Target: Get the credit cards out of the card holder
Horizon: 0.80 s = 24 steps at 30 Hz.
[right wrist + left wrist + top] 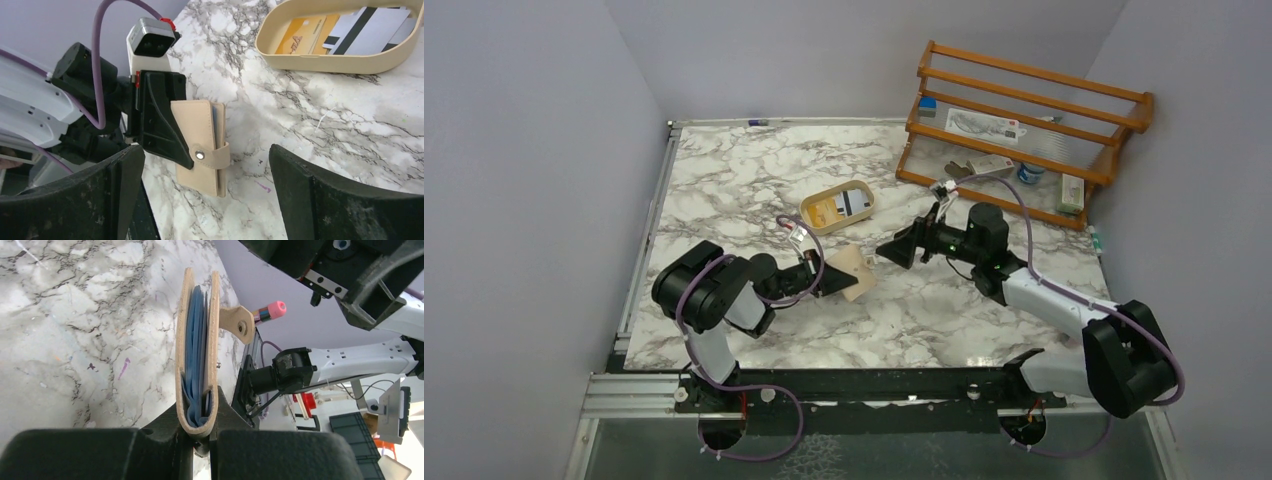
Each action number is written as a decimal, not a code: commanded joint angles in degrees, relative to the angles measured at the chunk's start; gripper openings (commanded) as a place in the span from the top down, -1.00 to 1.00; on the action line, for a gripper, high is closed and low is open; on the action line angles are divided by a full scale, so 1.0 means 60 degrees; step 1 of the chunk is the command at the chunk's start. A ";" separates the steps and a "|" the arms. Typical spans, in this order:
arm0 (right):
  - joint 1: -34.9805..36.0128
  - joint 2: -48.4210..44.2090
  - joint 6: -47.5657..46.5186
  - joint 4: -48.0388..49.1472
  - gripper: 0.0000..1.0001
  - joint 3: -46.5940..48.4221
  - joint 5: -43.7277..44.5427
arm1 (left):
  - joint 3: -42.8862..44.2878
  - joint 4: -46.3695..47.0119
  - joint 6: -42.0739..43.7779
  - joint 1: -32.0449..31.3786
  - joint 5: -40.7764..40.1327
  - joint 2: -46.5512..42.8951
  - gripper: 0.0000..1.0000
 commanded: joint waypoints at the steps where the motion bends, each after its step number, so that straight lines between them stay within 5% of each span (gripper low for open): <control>1: 0.0339 -0.0154 -0.0793 -0.0722 -1.00 0.0127 0.0432 | 0.0191 0.2525 -0.0243 0.0040 -0.0595 0.0347 1.00; 7: 0.1614 0.0048 -0.1621 -0.1015 -0.90 0.0024 0.2029 | 0.0180 0.2434 -0.0540 -0.0004 -0.1181 0.0161 1.00; 24: 0.1873 0.1279 -0.1374 0.1274 -0.81 -0.0307 0.2874 | 0.0172 0.2073 -0.0825 -0.0424 -0.1783 -0.0345 1.00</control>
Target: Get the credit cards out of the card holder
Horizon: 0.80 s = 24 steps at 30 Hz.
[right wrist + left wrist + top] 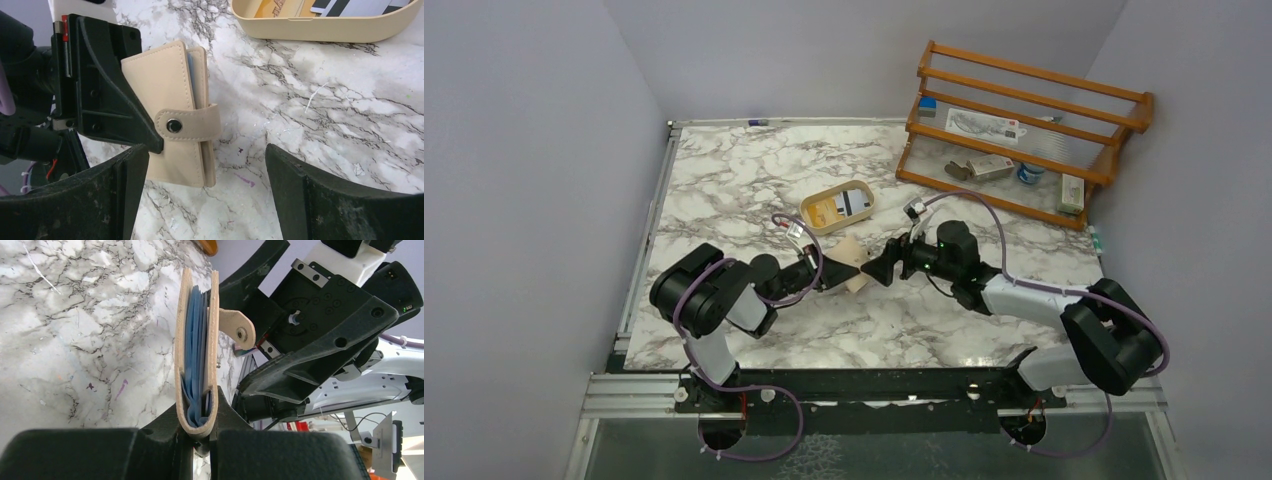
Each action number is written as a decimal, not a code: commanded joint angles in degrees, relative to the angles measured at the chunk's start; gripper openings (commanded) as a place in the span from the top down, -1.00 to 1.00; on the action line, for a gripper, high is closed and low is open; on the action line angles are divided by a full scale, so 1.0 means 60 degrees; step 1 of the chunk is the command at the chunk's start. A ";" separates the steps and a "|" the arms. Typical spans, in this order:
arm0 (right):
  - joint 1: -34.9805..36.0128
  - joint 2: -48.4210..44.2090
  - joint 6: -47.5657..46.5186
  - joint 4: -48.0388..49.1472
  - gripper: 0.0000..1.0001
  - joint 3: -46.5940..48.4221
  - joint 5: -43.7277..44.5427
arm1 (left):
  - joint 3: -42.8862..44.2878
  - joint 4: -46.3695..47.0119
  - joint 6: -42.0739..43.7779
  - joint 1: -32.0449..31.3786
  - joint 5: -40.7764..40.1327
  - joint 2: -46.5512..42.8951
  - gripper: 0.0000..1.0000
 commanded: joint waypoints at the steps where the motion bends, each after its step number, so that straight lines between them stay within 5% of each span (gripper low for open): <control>1: 0.0118 0.0444 0.0011 0.1230 -0.81 0.0119 0.0279 | 0.0077 0.2082 -0.0163 -0.0215 -0.0378 -0.0261 1.00; 9: 0.0130 0.0892 0.0177 0.1930 -0.66 0.0213 0.0268 | 0.0091 0.2079 -0.0174 -0.0415 -0.0431 -0.0341 1.00; 17: 0.0124 0.1064 0.0443 0.2415 -0.06 0.0156 0.0317 | 0.0049 0.2202 -0.0158 -0.0434 -0.0380 -0.0241 1.00; 24: 0.0121 0.1085 0.0540 0.2537 0.09 0.0145 0.0539 | 0.0004 0.2507 -0.0239 -0.0434 -0.0234 0.0024 1.00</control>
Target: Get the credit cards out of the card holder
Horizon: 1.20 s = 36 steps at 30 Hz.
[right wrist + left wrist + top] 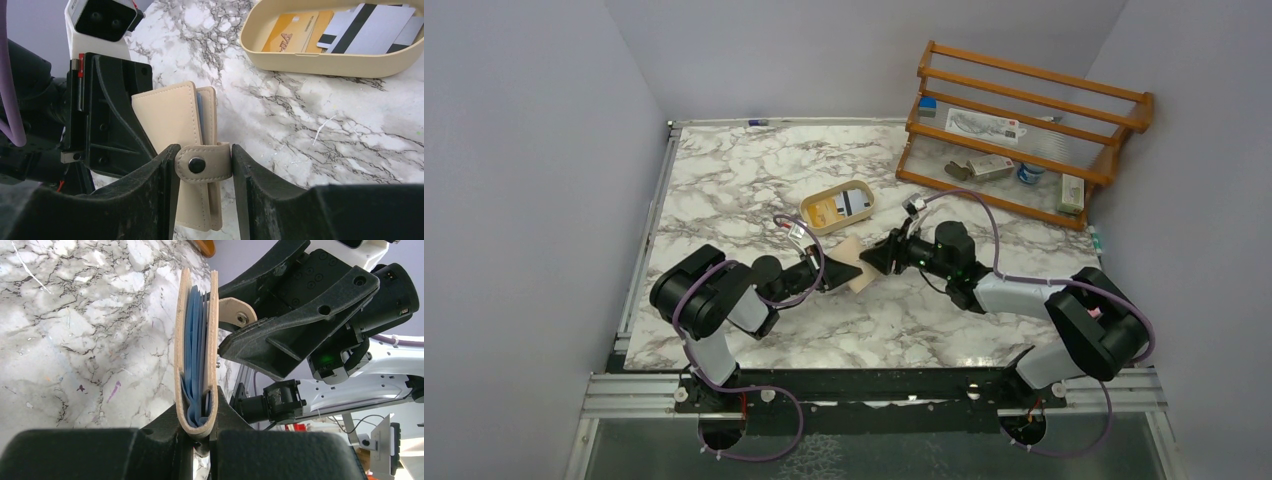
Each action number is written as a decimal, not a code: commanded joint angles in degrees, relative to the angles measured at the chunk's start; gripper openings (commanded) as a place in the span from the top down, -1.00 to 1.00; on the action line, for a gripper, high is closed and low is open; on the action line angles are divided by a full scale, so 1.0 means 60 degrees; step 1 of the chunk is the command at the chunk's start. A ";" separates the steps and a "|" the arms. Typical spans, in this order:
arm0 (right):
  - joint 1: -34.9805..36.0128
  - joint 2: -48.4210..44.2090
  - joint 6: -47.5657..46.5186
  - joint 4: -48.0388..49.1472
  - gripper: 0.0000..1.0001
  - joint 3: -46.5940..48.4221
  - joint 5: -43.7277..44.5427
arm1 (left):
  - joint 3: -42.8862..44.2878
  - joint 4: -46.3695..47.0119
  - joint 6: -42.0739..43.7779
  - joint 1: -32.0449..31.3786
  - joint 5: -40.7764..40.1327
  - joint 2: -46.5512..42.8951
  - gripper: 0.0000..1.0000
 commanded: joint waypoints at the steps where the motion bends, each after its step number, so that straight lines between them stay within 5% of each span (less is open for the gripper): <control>1: 0.0050 0.0094 0.0055 0.0452 0.09 0.0141 0.0442 | 0.0016 0.2506 -0.0095 -0.0062 0.0094 0.0148 1.00; 8: 0.0050 -0.0183 0.0165 0.0425 0.36 -0.0036 0.1047 | 0.0076 0.2508 -0.0067 -0.0061 0.0230 0.0149 1.00; 15: 0.0057 -0.0195 0.0158 0.0349 0.95 -0.0049 0.1187 | 0.0120 0.2504 -0.0072 -0.0062 0.0307 0.0134 1.00; 18: 0.0059 -0.0255 0.0120 0.0319 0.99 -0.0062 0.1269 | 0.0162 0.2506 -0.0104 -0.0062 0.0424 0.0141 0.96; 23: 0.0050 -0.0825 -0.0122 -0.0951 0.99 0.0211 0.1986 | 0.0144 0.2504 -0.0167 -0.0062 0.0585 0.0214 0.27; 28: 0.0035 -0.1328 -0.0455 -0.2141 0.99 0.0369 0.2277 | 0.0230 0.2505 -0.0221 -0.0064 0.0692 0.0488 0.10; 30: 0.0037 -0.1401 -0.0468 -0.2260 0.99 0.0242 0.2227 | 0.0350 0.2506 -0.0265 -0.0062 0.0778 0.0653 -0.21; 33: 0.0050 -0.1568 -0.0341 -0.2225 0.99 -0.0062 0.2193 | 0.0487 0.2510 -0.0313 -0.0084 0.0863 0.0889 -0.30; 34: 0.0043 -0.1651 -0.0289 -0.2234 0.99 -0.0142 0.2181 | 0.0506 0.2506 -0.0314 -0.0098 0.0867 0.0952 -0.72; 36: 0.0044 -0.1767 -0.0221 -0.2262 0.99 -0.0282 0.2177 | 0.0483 0.2504 -0.0341 -0.0106 0.0779 0.1042 -0.93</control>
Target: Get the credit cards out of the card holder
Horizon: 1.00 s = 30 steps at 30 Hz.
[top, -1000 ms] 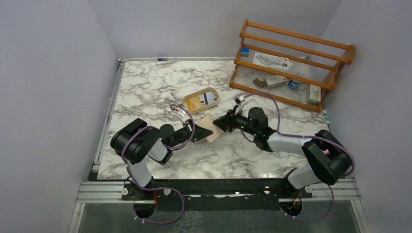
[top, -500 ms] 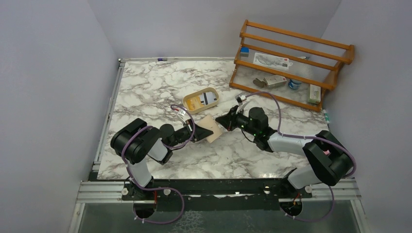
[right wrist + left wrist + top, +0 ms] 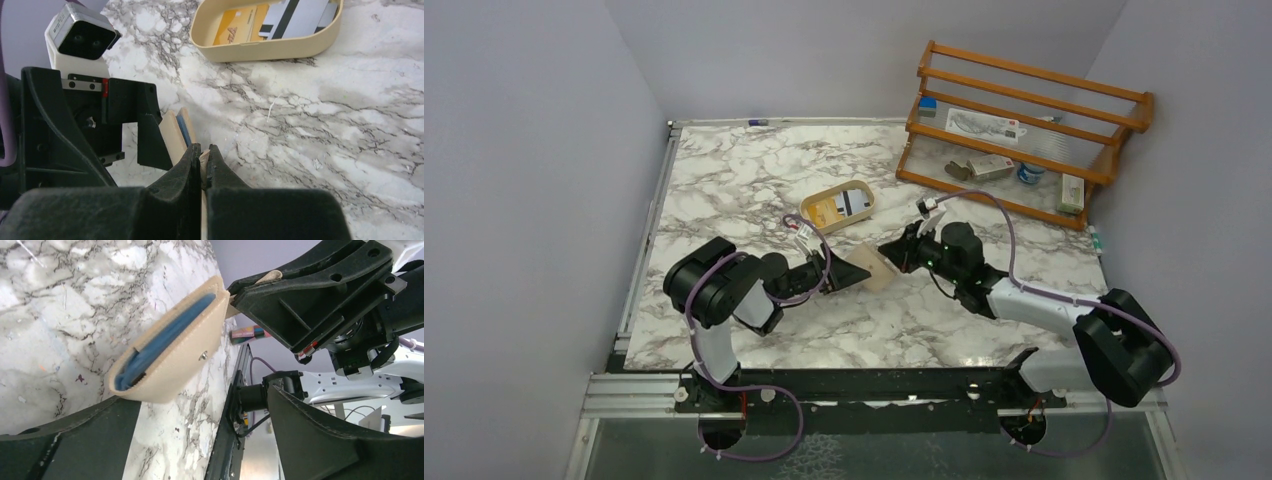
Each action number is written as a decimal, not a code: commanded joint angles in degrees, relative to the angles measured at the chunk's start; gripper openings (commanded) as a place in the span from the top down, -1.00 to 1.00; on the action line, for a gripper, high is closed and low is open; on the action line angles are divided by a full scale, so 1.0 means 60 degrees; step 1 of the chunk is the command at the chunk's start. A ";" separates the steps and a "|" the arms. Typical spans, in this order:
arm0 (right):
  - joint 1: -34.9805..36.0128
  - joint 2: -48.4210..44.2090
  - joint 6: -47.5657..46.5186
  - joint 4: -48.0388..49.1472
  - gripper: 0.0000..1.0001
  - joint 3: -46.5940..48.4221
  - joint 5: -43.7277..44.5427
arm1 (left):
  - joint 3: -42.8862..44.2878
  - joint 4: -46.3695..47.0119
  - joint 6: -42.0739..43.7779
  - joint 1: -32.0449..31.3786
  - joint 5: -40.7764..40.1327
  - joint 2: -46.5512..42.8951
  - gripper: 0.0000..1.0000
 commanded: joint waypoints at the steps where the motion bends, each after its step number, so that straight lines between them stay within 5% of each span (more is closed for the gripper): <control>1: 0.0019 -0.0461 0.0012 -0.0286 0.99 -0.0327 0.0294 | 0.0081 0.2516 -0.0075 -0.0095 0.0156 0.0274 -0.95; 18: 0.0025 -0.0801 0.0261 -0.1108 0.99 -0.0461 0.0432 | -0.0010 0.2281 -0.0051 -0.1047 -0.1614 0.1076 -0.98; 30: -0.0220 0.1081 0.0582 -0.3389 0.99 0.1596 0.1279 | 0.0270 -0.0785 0.1153 -0.1990 -0.3260 -0.0408 -0.98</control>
